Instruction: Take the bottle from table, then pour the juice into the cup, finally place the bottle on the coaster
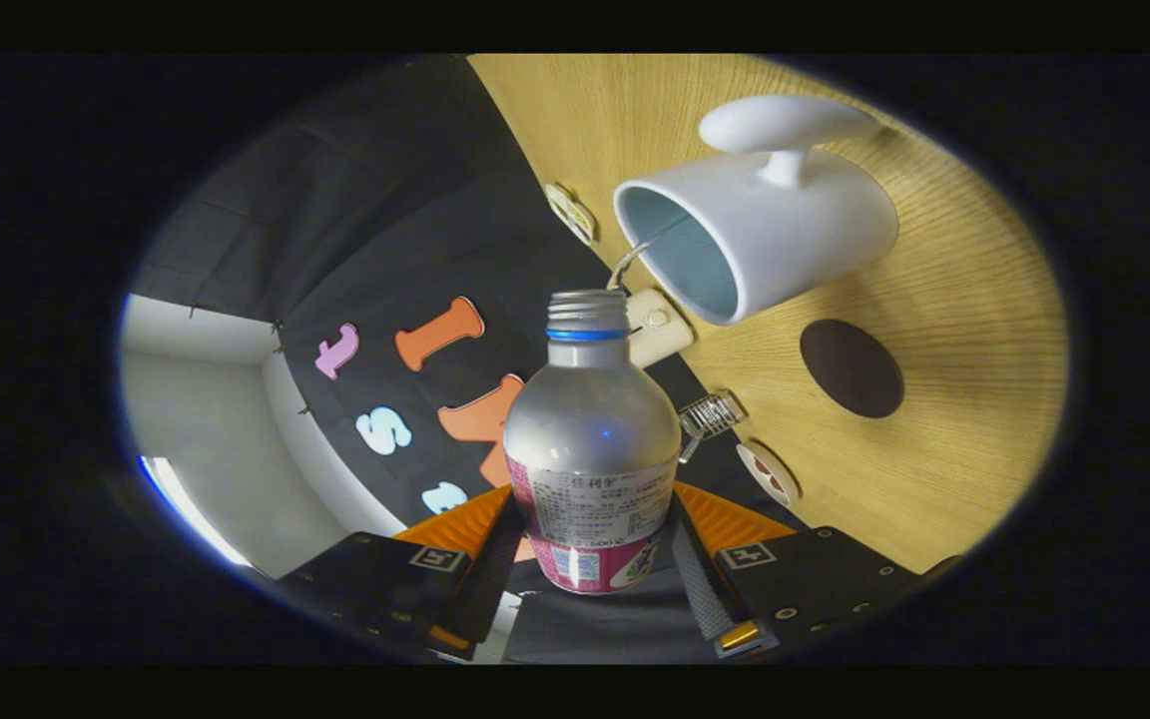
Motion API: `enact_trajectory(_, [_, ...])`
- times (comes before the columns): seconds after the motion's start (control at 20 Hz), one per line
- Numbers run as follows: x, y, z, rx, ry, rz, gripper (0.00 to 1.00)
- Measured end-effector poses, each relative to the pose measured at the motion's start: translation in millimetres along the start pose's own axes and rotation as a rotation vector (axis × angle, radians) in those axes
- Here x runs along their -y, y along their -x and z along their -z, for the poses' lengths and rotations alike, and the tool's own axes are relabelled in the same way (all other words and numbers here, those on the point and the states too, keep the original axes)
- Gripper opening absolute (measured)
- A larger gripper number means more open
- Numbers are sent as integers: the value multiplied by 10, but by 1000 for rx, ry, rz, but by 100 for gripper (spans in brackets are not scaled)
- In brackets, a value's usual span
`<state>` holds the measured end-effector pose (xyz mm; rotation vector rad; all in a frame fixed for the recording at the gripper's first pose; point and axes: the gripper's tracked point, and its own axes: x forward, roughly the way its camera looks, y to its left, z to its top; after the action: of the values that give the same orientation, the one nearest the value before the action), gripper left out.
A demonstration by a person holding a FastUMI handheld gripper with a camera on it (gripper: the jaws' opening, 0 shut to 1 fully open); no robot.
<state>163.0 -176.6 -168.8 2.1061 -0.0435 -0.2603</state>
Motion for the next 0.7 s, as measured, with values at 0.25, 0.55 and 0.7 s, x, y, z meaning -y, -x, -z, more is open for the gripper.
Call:
enact_trajectory(0.25, [-130,-12,-14,-3,-26,-22,77])
enact_trajectory(0.55, [-141,23,-87,5,-51,-19,77])
enact_trajectory(0.7, [-195,20,-84,4,-77,-27,77])
